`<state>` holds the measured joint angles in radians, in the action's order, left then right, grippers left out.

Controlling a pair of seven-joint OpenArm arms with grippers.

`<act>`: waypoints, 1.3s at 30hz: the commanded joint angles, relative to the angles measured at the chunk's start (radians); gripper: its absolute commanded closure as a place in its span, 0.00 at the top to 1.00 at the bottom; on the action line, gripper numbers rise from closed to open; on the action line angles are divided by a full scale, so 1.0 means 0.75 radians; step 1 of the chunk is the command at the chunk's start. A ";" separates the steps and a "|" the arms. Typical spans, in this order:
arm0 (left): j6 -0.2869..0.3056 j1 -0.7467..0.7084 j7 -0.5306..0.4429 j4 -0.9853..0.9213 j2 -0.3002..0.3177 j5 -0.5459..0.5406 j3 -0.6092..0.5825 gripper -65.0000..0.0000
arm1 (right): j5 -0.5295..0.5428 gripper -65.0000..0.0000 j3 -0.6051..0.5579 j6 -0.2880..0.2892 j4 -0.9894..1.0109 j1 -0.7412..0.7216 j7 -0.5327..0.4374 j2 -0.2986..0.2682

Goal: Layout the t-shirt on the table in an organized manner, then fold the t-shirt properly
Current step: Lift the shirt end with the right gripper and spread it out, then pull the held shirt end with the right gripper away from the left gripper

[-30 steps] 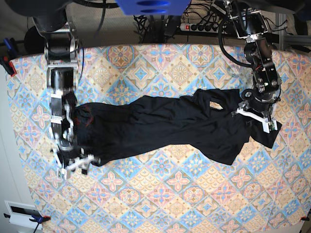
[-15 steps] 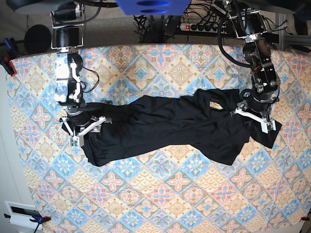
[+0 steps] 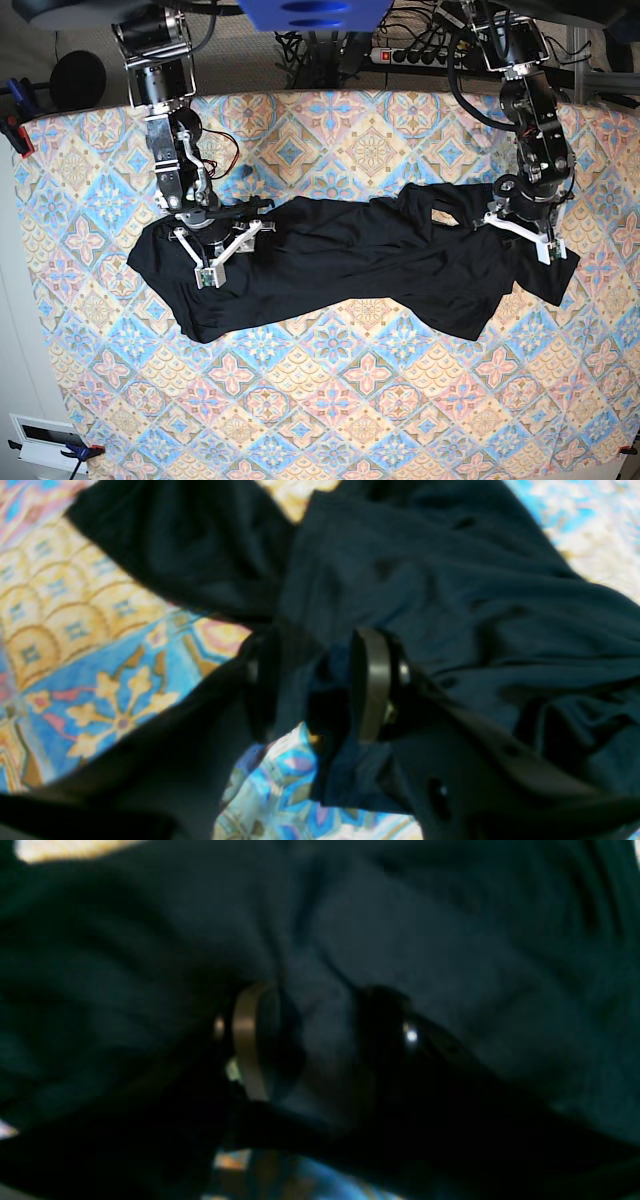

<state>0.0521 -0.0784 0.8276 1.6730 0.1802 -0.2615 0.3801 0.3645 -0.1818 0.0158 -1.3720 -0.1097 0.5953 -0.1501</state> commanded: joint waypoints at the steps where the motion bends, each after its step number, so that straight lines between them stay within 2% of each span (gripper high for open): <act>1: 0.005 0.018 -0.033 0.021 0.012 -0.006 0.002 0.36 | 0.008 0.44 0.004 0.004 -0.011 -0.074 -0.019 0.013; 5: 0.005 0.018 -0.033 0.021 0.012 -0.006 0.002 0.36 | 0.008 0.43 0.002 0.004 0.038 -0.141 -0.015 0.023; 6: 0.005 0.018 -0.033 0.021 0.012 -0.006 0.002 0.36 | 0.010 0.39 0.002 0.004 0.044 -0.147 -0.015 0.023; 7: 0.005 0.018 -0.033 0.021 0.012 -0.006 0.002 0.36 | 0.010 0.32 0.002 0.004 0.046 -0.147 -0.015 0.023; 10: 0.005 0.018 -0.033 0.021 0.012 -0.006 0.002 0.36 | 0.010 0.00 0.006 0.004 0.038 -0.145 -0.015 0.023; 12: 0.005 0.018 -0.033 0.021 0.012 -0.006 0.002 0.36 | 0.010 0.03 0.004 0.004 0.030 -0.137 -0.013 0.023; 15: 0.005 0.020 -0.033 0.021 0.012 -0.006 0.004 0.36 | 0.008 0.00 0.004 0.004 -0.021 -0.137 -0.013 0.023; 19: 0.005 0.024 -0.033 0.021 0.012 -0.006 0.002 0.36 | 0.008 0.00 0.004 0.002 -0.236 -0.135 -0.013 0.021; 23: 0.005 0.026 -0.033 0.021 0.012 -0.006 0.002 0.36 | 0.008 0.00 0.029 0.000 -0.467 0.012 0.097 0.017; 28: 0.005 0.028 -0.033 0.021 0.012 -0.006 0.002 0.36 | 0.008 0.00 0.133 0.000 -0.743 0.172 0.185 0.015; 31: 0.005 0.028 -0.033 0.021 0.012 -0.006 0.002 0.36 | 0.008 0.00 0.172 0.002 -0.809 0.340 0.193 0.015; 37: 0.005 0.028 -0.033 0.021 0.012 -0.006 0.002 0.36 | 0.006 0.00 0.231 0.004 -0.835 0.550 0.191 0.011; 39: 0.005 0.028 -0.033 0.021 0.012 -0.006 -0.001 0.36 | 0.006 0.00 0.223 0.004 -0.837 0.620 0.189 -0.026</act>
<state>0.0532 -0.0700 0.8234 1.6730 0.1795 -0.2623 0.3779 0.3672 -0.0135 0.0151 -1.9877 0.3420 0.7300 -0.1669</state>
